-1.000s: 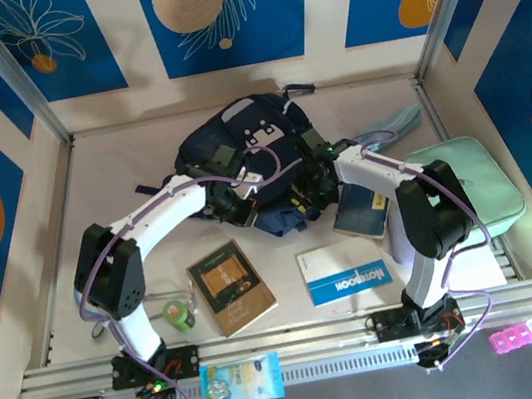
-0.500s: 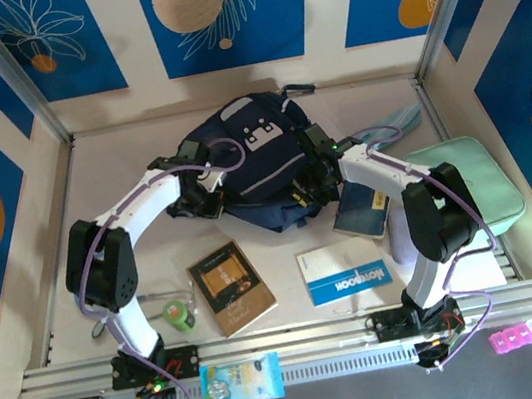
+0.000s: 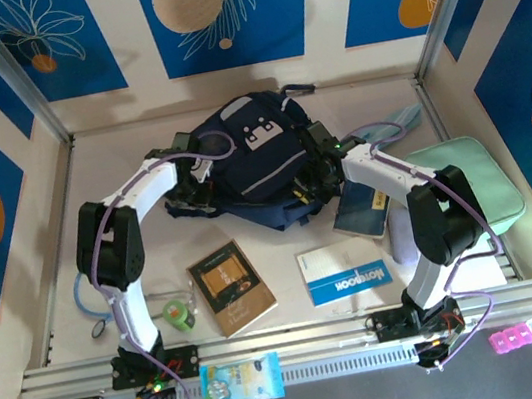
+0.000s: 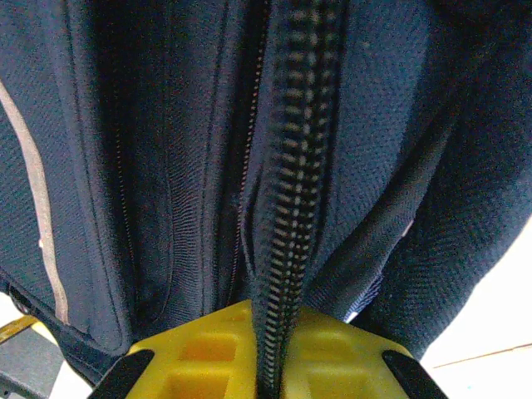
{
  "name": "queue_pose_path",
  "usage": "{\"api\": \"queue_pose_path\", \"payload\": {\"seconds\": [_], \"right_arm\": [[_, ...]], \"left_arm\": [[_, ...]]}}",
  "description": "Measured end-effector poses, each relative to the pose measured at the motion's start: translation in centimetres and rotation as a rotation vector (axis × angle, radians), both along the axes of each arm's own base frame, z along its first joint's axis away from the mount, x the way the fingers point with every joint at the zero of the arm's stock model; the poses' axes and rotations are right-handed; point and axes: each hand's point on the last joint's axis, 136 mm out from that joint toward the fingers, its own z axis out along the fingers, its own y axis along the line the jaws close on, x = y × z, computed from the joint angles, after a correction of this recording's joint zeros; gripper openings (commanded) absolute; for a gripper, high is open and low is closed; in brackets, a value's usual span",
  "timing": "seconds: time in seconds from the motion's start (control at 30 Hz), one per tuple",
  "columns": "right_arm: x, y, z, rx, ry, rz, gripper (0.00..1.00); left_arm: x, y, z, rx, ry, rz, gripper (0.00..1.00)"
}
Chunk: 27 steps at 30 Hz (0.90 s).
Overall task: Pack the student bag
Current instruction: Unzip the student bag at the top-center of the table.
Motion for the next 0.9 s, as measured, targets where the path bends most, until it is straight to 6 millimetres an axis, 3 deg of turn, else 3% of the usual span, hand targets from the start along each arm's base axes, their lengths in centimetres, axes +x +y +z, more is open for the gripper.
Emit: {"api": "queue_pose_path", "payload": {"seconds": [0.03,0.2,0.27,0.37,0.47,0.57,0.7,0.9], "right_arm": [[0.0,0.3,0.1,0.008,-0.006,0.007,0.13],[0.1,2.6,0.5,0.059,-0.027,0.048,0.15],[0.5,3.9,0.5,0.075,-0.027,0.063,0.15],[1.4,6.6,0.6,0.108,-0.034,0.098,0.15],[2.4,9.2,0.7,0.145,-0.046,0.135,0.19],[3.4,11.8,0.8,0.185,-0.072,0.190,0.29],[4.6,14.3,1.4,0.214,-0.130,0.303,0.54],[3.7,14.6,2.1,0.179,-0.232,0.513,0.68]], "left_arm": [[0.2,0.0,0.1,-0.003,-0.007,0.003,0.01],[0.9,1.1,0.4,-0.013,-0.021,0.047,0.38],[1.3,1.9,1.1,-0.023,-0.041,0.082,0.47],[1.1,3.3,3.3,-0.047,-0.093,0.138,0.62],[-0.1,4.6,6.3,-0.073,-0.157,0.192,0.69],[-1.6,5.6,9.1,-0.100,-0.222,0.243,0.78],[-3.7,6.1,11.1,-0.140,-0.274,0.297,0.87],[-6.1,6.6,11.6,-0.183,-0.287,0.368,0.96]]}}
